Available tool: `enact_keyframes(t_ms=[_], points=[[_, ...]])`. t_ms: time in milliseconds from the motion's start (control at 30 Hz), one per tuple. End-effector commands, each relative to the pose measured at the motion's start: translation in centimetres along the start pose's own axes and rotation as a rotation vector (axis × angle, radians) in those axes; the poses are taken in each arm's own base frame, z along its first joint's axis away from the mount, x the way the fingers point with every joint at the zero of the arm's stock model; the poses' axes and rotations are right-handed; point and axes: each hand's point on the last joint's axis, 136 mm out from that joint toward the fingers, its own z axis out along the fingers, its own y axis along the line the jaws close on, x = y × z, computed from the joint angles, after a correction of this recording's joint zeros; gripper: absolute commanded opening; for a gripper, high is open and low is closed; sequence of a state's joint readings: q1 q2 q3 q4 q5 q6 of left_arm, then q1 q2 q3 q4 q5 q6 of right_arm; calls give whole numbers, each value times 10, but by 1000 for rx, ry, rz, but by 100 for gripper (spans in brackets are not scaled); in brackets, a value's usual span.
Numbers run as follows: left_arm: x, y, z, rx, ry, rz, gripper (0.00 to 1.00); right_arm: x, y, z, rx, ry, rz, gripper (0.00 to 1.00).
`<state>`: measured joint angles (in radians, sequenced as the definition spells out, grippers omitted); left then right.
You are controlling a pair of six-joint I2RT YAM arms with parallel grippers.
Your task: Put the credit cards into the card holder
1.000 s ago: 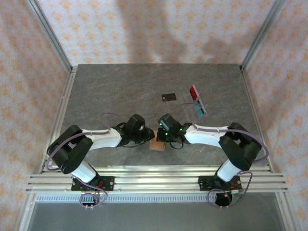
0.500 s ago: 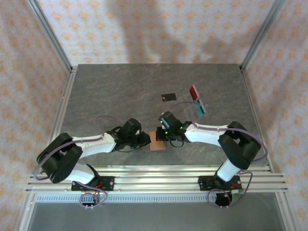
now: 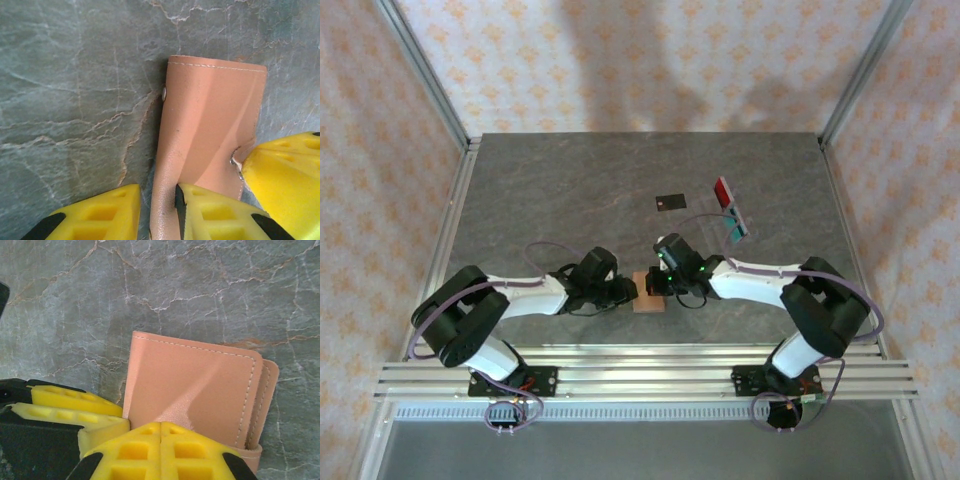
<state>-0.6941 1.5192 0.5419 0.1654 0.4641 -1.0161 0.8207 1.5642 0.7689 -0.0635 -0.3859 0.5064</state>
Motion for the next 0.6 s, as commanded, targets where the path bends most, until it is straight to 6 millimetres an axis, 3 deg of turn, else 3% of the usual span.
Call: enact_keyframes(t_ms=[0,233,400,567], points=[[5,12,5,-29,7,-17,27,2,-7,1,12,-7,-26,0],[6,11,4,-31,15,-10,27,-5,-16,-12,65,-51,-58,0],[4,5,4,-18,17,-7,27,-12,-4,-18,5,-62,-36,0],[4,3,4,-13,19,-10,27,-9,-14,-11,47,-50,-50,0]])
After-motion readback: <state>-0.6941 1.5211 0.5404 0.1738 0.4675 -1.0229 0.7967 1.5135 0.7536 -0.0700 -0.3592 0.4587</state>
